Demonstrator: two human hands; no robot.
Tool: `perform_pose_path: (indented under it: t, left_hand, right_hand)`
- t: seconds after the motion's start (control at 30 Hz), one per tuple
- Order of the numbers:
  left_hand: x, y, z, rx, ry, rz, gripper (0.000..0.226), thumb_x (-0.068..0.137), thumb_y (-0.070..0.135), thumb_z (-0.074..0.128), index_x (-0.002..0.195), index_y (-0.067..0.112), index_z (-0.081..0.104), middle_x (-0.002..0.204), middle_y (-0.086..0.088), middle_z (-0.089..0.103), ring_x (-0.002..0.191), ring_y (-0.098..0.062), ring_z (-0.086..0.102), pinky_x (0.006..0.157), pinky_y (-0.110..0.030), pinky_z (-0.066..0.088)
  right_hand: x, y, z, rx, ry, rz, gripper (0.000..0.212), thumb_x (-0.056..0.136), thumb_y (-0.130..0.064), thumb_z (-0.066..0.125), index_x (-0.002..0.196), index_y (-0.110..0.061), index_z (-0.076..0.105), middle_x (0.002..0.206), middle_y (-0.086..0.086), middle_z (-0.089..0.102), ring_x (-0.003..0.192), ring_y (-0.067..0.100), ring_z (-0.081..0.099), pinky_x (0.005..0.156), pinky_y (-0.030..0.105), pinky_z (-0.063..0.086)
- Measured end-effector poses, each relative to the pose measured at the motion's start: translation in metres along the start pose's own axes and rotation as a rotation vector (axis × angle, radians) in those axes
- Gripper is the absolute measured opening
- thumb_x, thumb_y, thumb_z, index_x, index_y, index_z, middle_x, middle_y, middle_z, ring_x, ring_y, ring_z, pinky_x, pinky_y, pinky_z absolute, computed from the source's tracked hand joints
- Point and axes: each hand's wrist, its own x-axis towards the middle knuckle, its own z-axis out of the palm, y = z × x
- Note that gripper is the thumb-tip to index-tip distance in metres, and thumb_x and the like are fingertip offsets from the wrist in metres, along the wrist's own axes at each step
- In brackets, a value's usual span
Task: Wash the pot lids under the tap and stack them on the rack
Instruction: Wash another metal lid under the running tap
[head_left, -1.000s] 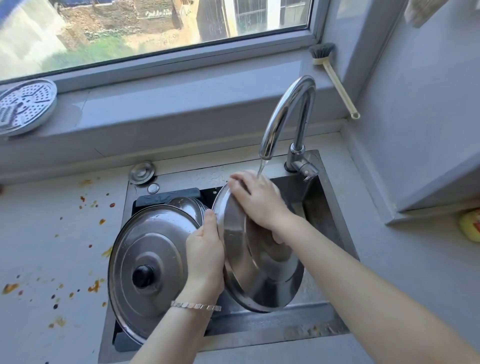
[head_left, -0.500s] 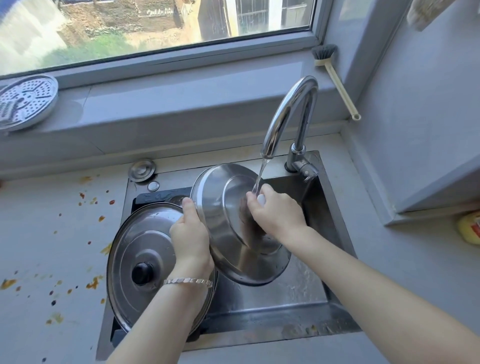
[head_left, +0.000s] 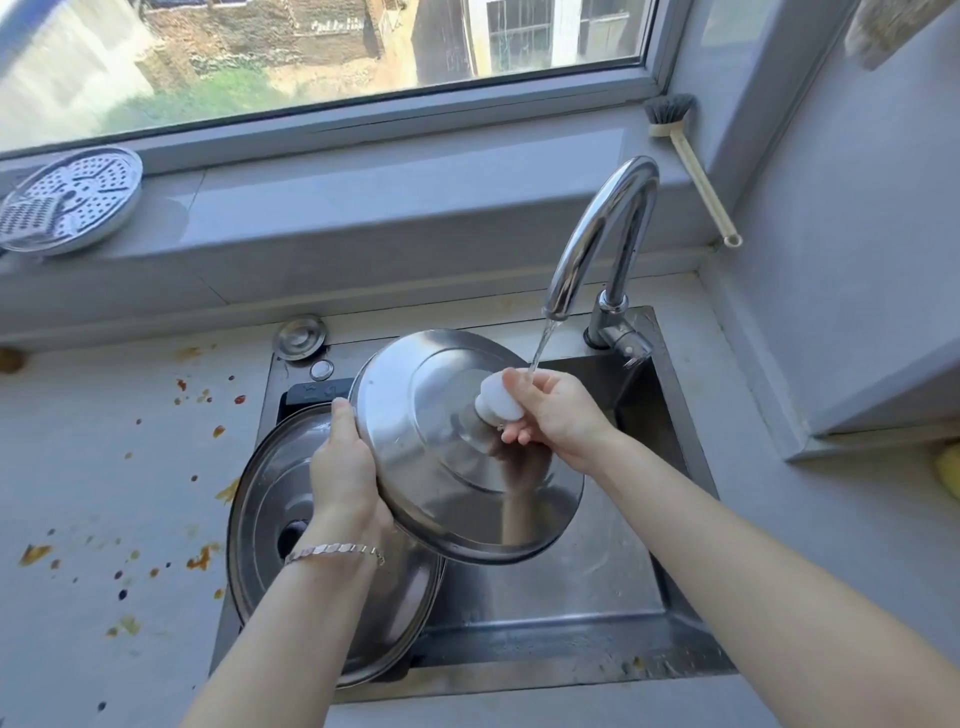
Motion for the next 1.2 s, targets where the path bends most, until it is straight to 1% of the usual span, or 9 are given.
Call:
perform_pose_path:
  t: [0.17,0.33,0.47,0.53,0.67,0.77,0.87,1.0,1.2]
  left_hand:
    - [-0.012,-0.002,0.005,0.076,0.017,0.069,0.041,0.09,0.052,0.045,0.075,0.017,0.06,0.088,-0.003,0.066,0.088,-0.026,0.063,0.088,-0.041,0.052]
    - [-0.026,-0.008,0.024,0.149,-0.051,0.174,0.047,0.094,0.045,0.042,0.067,0.009,0.051,0.071,-0.01,0.052,0.068,-0.022,0.05,0.07,-0.036,0.047]
    - [-0.036,-0.015,0.05,0.411,-0.207,0.338,0.05,0.096,0.041,0.041,0.055,0.016,0.028,0.053,-0.002,0.027,0.052,-0.017,0.027,0.05,-0.027,0.023]
    - [-0.042,-0.016,0.066,0.539,-0.296,0.382,0.055,0.095,0.041,0.043,0.05,0.019,0.02,0.047,0.004,0.019,0.045,-0.013,0.019,0.045,-0.025,0.016]
    - [-0.042,-0.016,0.091,0.623,-0.397,0.388,0.056,0.093,0.042,0.047,0.048,0.019,0.023,0.041,0.008,0.022,0.041,-0.012,0.021,0.043,-0.025,0.017]
    - [-0.047,-0.014,0.093,0.639,-0.439,0.418,0.055,0.094,0.042,0.045,0.049,0.019,0.023,0.041,0.009,0.023,0.037,-0.008,0.021,0.04,-0.021,0.018]
    - [-0.051,-0.015,0.081,0.613,-0.464,0.427,0.055,0.096,0.038,0.042,0.049,0.019,0.022,0.036,0.012,0.021,0.031,-0.005,0.019,0.035,-0.014,0.018]
    - [-0.042,-0.016,0.054,0.508,-0.38,0.318,0.047,0.095,0.042,0.043,0.059,0.011,0.04,0.056,-0.006,0.035,0.051,-0.017,0.033,0.048,-0.021,0.027]
    - [-0.033,-0.02,0.02,0.375,-0.314,0.154,0.044,0.093,0.046,0.044,0.07,0.01,0.054,0.066,-0.012,0.05,0.058,-0.024,0.045,0.058,-0.031,0.038]
  right_hand:
    - [0.001,0.004,0.004,-0.377,0.104,-0.068,0.029,0.085,-0.037,0.064,0.073,-0.014,0.052,0.029,-0.007,0.039,0.025,0.006,0.033,0.034,0.017,0.029]
    - [0.006,0.016,-0.012,-0.415,0.207,0.029,0.051,0.097,-0.033,0.032,0.05,-0.014,0.036,0.053,0.013,0.047,0.028,0.016,0.033,0.034,0.019,0.026]
    - [-0.001,0.028,-0.048,-0.716,0.223,0.215,0.06,0.097,-0.028,0.025,0.047,-0.01,0.053,0.055,0.011,0.063,0.049,0.027,0.06,0.055,0.029,0.052]
    - [-0.005,0.032,-0.066,-0.802,0.226,0.258,0.053,0.096,-0.026,0.032,0.055,-0.011,0.061,0.065,0.012,0.069,0.069,0.03,0.068,0.071,0.035,0.055]
    - [-0.007,0.033,-0.093,-0.818,0.28,0.28,0.033,0.09,-0.021,0.044,0.079,0.0,0.066,0.077,0.014,0.068,0.071,0.028,0.061,0.07,0.037,0.051]
    - [-0.005,0.027,-0.103,-0.732,0.345,0.257,0.019,0.09,-0.02,0.048,0.093,-0.011,0.065,0.089,0.007,0.063,0.081,0.024,0.056,0.08,0.034,0.047]
    - [0.004,0.015,-0.105,-0.604,0.411,0.222,0.043,0.091,-0.019,0.049,0.132,-0.005,0.047,0.13,0.012,0.053,0.117,0.027,0.052,0.102,0.04,0.041]
    - [0.021,0.004,-0.097,-0.381,0.482,0.164,0.012,0.086,-0.005,0.044,0.078,-0.007,0.052,0.074,0.004,0.048,0.085,0.023,0.046,0.098,0.048,0.044]
    - [0.032,-0.005,-0.073,-0.163,0.506,0.17,0.015,0.083,0.007,0.043,0.081,-0.005,0.05,0.07,0.001,0.039,0.08,0.021,0.042,0.103,0.055,0.037]
